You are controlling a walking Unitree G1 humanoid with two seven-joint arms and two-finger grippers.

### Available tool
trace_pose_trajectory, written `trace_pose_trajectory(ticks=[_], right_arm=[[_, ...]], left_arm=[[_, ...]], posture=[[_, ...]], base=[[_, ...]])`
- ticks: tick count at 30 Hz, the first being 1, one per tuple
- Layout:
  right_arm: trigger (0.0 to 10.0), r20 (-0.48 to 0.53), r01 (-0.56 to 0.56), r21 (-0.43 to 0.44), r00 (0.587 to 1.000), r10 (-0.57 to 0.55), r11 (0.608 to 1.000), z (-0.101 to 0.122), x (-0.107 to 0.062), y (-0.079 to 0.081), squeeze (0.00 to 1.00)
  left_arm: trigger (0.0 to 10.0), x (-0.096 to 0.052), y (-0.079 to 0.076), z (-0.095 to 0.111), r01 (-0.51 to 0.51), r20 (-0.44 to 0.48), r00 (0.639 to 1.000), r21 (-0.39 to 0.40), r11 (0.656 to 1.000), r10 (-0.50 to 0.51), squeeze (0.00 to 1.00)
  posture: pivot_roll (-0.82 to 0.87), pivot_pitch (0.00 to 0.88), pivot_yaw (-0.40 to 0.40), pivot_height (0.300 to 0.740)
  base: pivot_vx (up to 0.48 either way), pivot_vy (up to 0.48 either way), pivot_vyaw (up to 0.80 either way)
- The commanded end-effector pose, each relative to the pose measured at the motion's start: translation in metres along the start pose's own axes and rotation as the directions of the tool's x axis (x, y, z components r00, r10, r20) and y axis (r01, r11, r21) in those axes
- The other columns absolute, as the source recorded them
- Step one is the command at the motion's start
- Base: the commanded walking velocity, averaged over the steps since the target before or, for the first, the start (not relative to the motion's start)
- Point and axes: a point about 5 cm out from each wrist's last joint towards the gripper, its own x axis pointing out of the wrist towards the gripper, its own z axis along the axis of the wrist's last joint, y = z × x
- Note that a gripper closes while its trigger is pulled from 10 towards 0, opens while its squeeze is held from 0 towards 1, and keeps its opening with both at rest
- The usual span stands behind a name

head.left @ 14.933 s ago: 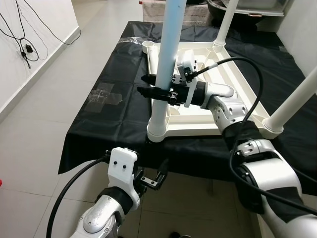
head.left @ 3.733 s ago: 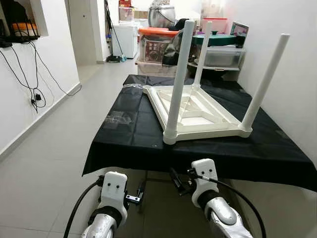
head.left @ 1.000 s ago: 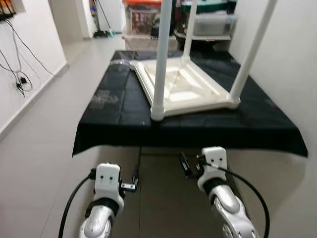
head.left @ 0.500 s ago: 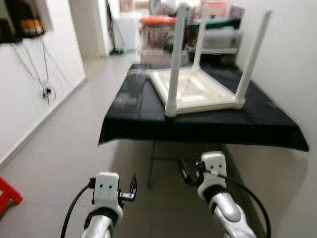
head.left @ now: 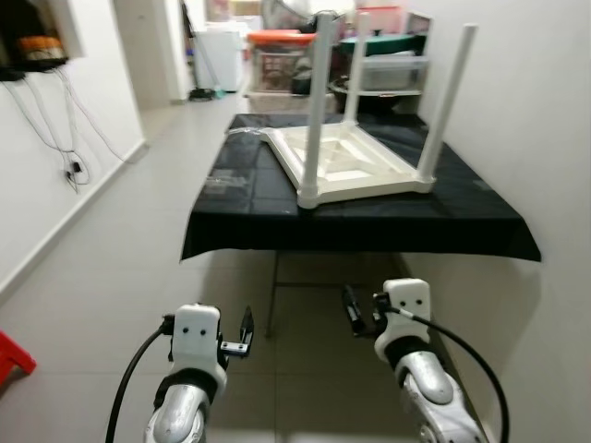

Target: Building children table

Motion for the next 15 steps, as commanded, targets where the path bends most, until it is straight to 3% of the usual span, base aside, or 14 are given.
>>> trace_pose_trajectory(ticks=[1,3,9,15], right_arm=[[10.0,-0.001,0.02,0.0,1.0,-0.02,1.0,0.0006,0.0011,-0.0034,0.0],[10.0,0.003,0.02,0.004,1.0,-0.02,1.0,0.0011,0.0014,-0.0031,0.0],[10.0,0.015,0.011,-0.002,1.0,-0.011,1.0,0.0032,0.002,0.001,0.0],[10.0,0.014,0.006,-0.002,1.0,-0.006,1.0,0.003,0.0026,0.0021,0.0]], left_arm=[[10.0,0.0029,0.0026,0.0016,-0.011,-0.001,1.0,0.009,1.0,0.011,0.0],[10.0,0.0038,0.0034,0.0025,-0.014,0.002,1.0,0.009,1.0,0.014,0.0],[10.0,0.0038,0.0029,0.0051,-0.015,0.014,1.0,0.016,1.0,0.015,0.0],[10.0,0.004,0.003,0.0057,-0.016,0.015,1.0,0.014,1.0,0.015,0.0]], posture=[[0.06,0.0,-0.058,0.74],[0.06,0.0,-0.057,0.74],[0.07,0.0,-0.059,0.74],[0.07,0.0,-0.057,0.74]], base=[[0.0,0.0,-0.8],[0.0,0.0,-0.71],[0.0,0.0,0.0],[0.301,0.0,0.0]])
